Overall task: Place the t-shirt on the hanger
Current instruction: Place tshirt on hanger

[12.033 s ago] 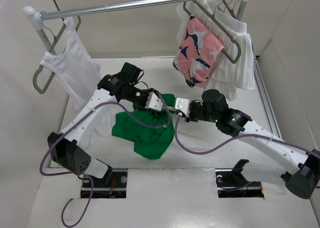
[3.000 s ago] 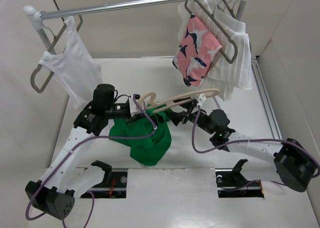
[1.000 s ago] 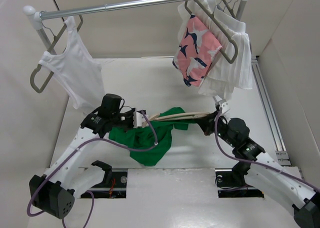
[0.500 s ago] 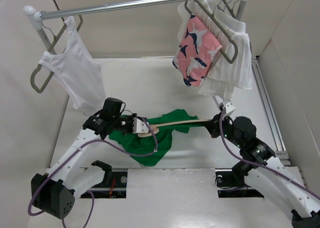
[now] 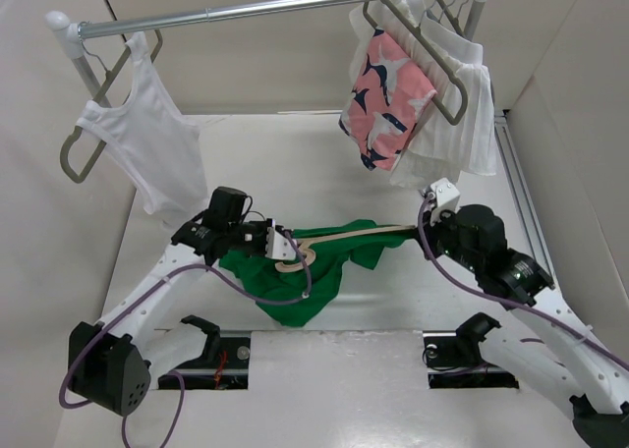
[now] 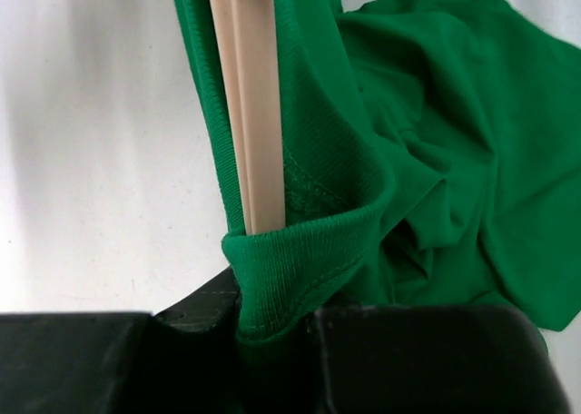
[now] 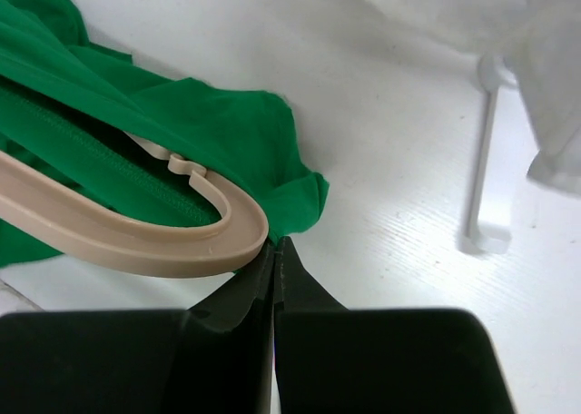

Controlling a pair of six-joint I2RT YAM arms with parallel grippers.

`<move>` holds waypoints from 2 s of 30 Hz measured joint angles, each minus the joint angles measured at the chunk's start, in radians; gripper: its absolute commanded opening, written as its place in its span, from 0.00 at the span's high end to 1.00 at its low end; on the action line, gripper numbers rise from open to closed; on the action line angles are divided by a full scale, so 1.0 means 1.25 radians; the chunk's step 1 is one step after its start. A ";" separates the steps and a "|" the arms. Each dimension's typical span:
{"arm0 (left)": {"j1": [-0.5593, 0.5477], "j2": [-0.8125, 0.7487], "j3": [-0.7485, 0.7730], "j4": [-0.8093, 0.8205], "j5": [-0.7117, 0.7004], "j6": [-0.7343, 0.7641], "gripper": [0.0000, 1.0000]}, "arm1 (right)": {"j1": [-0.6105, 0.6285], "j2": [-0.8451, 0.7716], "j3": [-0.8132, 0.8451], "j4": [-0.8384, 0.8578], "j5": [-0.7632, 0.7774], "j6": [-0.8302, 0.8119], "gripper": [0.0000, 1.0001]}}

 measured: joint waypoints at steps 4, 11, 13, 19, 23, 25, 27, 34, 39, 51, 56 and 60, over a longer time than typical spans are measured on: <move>0.000 0.013 -0.001 0.008 -0.011 0.027 1.00 | 0.005 0.066 0.055 -0.026 0.026 -0.038 1.00; 0.002 0.058 -0.002 -0.009 -0.104 0.052 1.00 | 0.071 0.157 0.141 -0.086 0.123 -0.087 1.00; 0.005 0.075 -0.005 -0.037 -0.133 0.061 1.00 | 0.079 0.170 0.166 -0.094 0.132 -0.089 1.00; 0.006 0.068 0.002 -0.067 -0.137 0.066 1.00 | 0.056 0.149 0.156 -0.072 0.070 -0.114 1.00; 0.006 0.096 0.026 -0.071 -0.139 0.019 1.00 | 0.051 0.133 0.154 -0.065 0.051 -0.133 1.00; 0.006 0.123 0.042 -0.074 -0.145 -0.010 1.00 | 0.049 0.132 0.151 -0.063 0.036 -0.151 1.00; 0.006 0.150 0.052 -0.076 -0.154 -0.041 1.00 | 0.051 0.127 0.140 -0.050 0.019 -0.179 1.00; -0.015 0.193 0.092 -0.143 -0.219 -0.109 1.00 | 0.168 0.183 0.131 0.055 -0.052 -0.292 1.00; -0.014 0.197 0.191 -0.241 -0.173 -0.117 1.00 | 0.213 0.287 0.128 0.171 -0.134 -0.343 0.80; -0.044 0.182 0.248 -0.372 -0.062 -0.042 1.00 | 0.214 0.322 0.248 0.183 -0.220 -0.497 0.31; -0.044 0.184 0.266 -0.398 -0.037 -0.027 1.00 | 0.214 0.352 0.279 0.160 -0.360 -0.579 0.35; -0.044 0.185 0.276 -0.409 -0.023 -0.013 1.00 | 0.214 0.414 0.263 0.128 -0.489 -0.614 0.42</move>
